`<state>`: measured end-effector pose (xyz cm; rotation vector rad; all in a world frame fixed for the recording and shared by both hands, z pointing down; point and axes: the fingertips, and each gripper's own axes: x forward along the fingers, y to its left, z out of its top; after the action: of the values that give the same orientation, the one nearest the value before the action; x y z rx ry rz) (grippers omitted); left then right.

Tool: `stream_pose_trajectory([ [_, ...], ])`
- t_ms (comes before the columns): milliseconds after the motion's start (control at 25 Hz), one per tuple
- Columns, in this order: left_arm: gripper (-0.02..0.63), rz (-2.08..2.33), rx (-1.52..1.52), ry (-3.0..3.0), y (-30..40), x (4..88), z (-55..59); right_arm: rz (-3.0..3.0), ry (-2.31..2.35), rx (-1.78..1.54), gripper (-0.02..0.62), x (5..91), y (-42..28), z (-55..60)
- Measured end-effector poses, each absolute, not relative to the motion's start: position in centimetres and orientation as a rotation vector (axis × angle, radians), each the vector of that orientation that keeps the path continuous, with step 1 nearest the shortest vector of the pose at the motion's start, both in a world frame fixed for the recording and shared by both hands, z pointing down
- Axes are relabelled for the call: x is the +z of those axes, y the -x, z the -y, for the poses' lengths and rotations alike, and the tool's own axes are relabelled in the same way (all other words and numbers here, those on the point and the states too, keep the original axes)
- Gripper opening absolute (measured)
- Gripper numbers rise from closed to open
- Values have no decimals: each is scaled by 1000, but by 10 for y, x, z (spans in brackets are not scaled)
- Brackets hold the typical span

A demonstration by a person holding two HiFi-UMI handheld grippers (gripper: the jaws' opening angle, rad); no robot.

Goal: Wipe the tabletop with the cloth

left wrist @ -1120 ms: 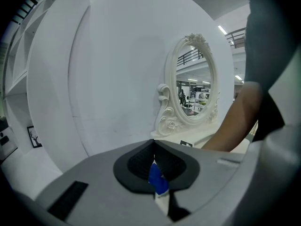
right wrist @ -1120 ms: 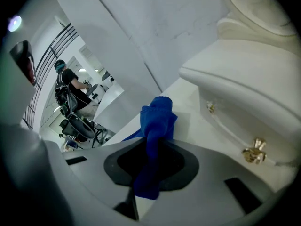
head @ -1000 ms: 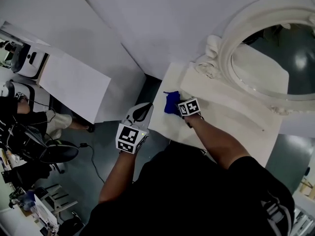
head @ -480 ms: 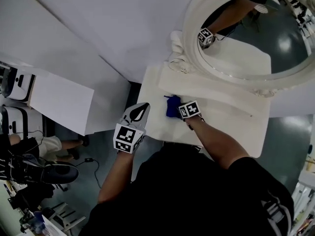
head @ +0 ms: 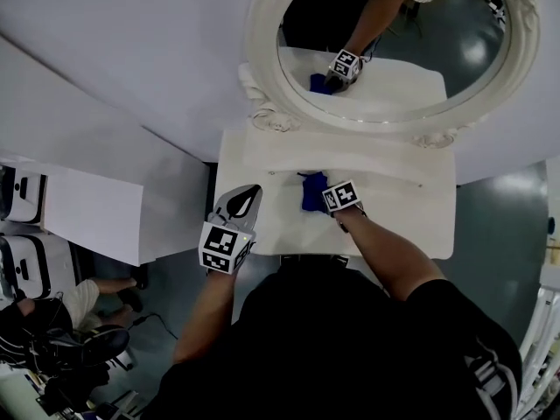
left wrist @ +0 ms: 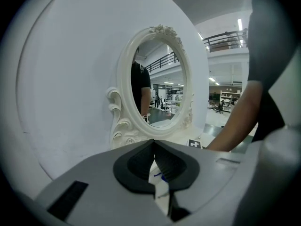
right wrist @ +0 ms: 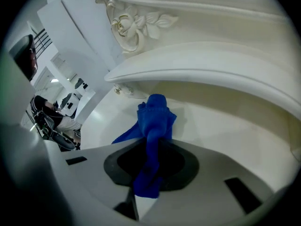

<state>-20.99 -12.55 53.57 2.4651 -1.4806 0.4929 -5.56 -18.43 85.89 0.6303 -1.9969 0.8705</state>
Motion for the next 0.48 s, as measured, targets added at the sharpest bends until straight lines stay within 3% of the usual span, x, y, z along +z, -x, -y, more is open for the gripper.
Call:
stream_pose_trajectory([
  [480, 11, 1314, 515, -2587, 122, 533, 157, 1916, -804, 884, 57, 858, -84, 195],
])
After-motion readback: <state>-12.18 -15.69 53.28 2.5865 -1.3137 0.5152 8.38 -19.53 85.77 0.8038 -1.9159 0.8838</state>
